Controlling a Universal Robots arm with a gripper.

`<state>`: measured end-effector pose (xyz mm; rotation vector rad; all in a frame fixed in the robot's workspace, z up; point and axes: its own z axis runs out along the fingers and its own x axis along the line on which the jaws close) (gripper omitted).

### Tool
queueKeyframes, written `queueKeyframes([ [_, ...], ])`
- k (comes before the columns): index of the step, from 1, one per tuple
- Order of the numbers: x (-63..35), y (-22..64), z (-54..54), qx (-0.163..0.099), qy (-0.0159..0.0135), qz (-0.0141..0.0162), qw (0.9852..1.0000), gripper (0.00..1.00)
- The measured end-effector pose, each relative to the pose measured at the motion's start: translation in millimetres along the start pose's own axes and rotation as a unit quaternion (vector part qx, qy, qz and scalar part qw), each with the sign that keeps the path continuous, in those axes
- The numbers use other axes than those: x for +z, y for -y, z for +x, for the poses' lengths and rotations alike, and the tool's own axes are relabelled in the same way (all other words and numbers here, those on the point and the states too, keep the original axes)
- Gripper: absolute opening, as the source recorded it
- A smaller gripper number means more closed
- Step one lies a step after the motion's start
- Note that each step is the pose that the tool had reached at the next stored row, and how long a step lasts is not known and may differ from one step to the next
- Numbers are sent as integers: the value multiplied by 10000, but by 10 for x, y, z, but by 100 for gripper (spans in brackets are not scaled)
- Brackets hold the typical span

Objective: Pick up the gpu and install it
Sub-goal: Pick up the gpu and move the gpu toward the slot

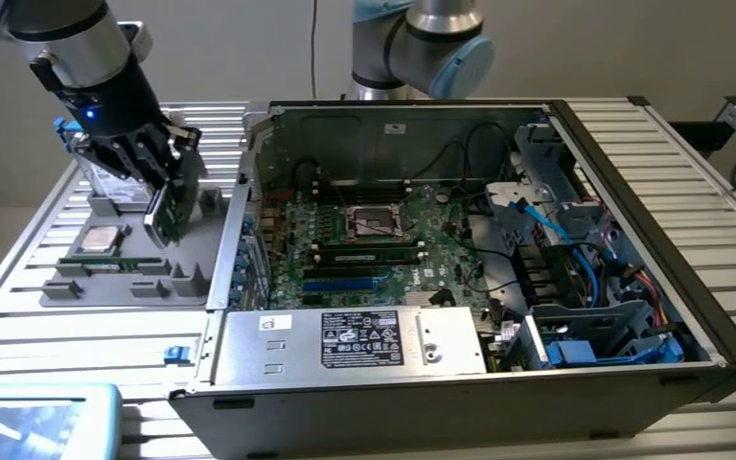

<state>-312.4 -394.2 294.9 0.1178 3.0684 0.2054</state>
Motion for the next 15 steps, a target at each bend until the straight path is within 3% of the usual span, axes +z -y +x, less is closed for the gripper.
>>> queueKeyframes([
  [5, -224, -7, -15, 3, -18, 1, 10000, 28],
  [15, -680, 11, -132, 12, -83, 7, 10000, 28],
])
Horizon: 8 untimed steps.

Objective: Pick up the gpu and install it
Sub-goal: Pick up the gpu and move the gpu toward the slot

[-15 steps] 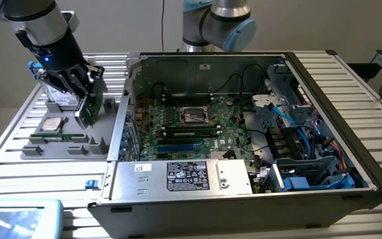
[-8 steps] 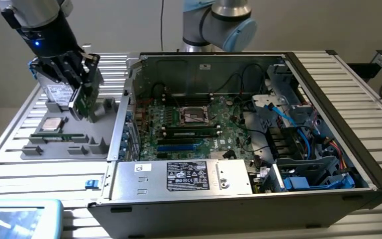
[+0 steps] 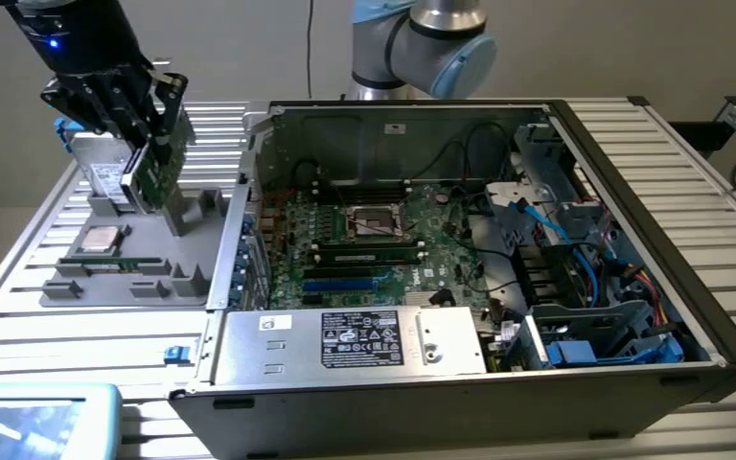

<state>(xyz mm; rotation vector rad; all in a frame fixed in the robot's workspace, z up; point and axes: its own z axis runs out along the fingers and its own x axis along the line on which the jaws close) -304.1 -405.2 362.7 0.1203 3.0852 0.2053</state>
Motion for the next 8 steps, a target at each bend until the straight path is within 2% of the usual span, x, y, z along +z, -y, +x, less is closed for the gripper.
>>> queueKeyframes([
  [4, -181, 4, -88, 3, -19, 1, 10000, 28],
  [8, -360, 7, -238, 5, -34, 3, 10000, 28],
])
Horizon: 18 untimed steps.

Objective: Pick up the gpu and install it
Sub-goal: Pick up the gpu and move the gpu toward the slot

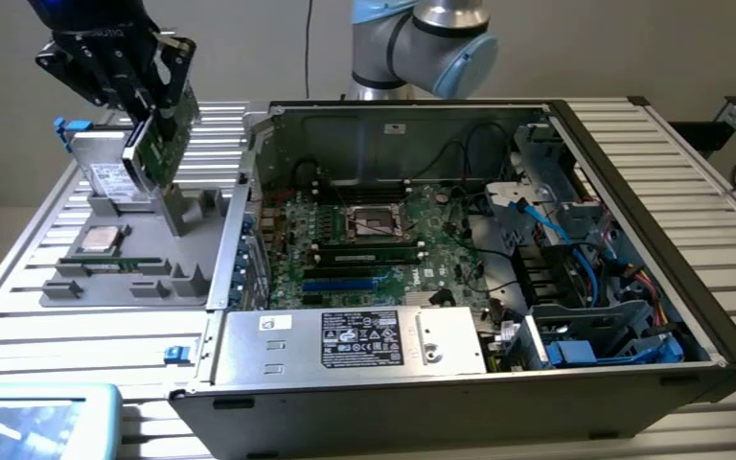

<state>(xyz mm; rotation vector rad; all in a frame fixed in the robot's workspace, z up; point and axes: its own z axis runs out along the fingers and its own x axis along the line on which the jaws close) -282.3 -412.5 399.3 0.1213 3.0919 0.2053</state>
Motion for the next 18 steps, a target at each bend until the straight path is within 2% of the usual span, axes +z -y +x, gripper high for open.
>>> queueKeyframes([
  [5, -177, 11, -232, 1, -8, 0, 10000, 28],
  [11, -214, 17, -505, 3, -25, 1, 10000, 28],
  [14, -219, 19, -611, 8, -59, 3, 10000, 28],
  [18, -224, 28, -728, 20, -148, 10, 9999, 28],
])
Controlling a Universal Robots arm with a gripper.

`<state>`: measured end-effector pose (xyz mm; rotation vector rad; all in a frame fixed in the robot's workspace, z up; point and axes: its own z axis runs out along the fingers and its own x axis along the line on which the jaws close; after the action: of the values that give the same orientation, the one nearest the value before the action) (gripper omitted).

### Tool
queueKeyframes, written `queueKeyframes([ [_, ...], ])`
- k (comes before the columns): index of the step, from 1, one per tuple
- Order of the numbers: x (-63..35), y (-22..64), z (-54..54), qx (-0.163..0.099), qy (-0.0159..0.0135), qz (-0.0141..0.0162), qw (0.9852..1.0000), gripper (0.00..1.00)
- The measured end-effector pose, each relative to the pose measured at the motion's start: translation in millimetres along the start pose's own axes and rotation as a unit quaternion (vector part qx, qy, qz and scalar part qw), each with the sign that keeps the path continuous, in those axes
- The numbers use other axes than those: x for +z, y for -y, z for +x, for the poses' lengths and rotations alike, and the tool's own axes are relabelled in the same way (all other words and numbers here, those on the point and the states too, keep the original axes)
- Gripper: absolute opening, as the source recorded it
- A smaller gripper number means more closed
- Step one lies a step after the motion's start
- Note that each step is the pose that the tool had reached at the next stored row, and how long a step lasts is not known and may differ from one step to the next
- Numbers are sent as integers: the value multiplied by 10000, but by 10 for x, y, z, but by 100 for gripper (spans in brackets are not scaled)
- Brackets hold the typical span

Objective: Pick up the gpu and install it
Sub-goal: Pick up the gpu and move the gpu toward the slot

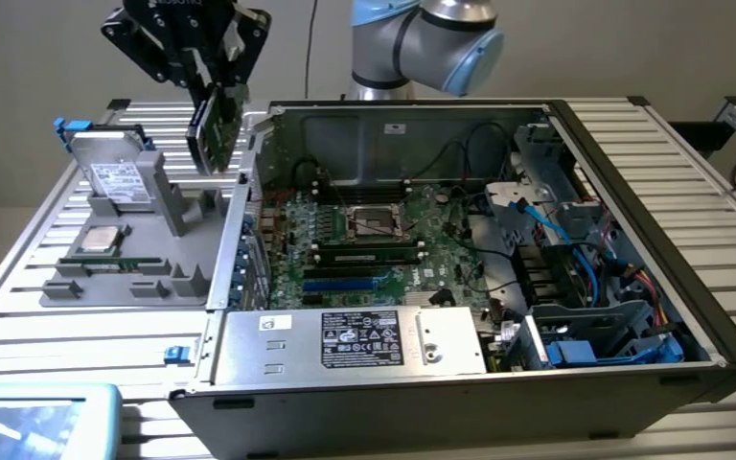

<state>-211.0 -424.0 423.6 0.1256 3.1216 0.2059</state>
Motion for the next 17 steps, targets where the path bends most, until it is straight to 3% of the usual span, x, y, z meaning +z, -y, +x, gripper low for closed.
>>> queueKeyframes([
  [2, -13, 10, -78, 4, -31, 3, 10000, 28],
  [6, -52, 43, -266, 8, -63, 5, 10000, 28],
  [17, -101, 104, -771, 16, -124, 10, 9999, 28],
])
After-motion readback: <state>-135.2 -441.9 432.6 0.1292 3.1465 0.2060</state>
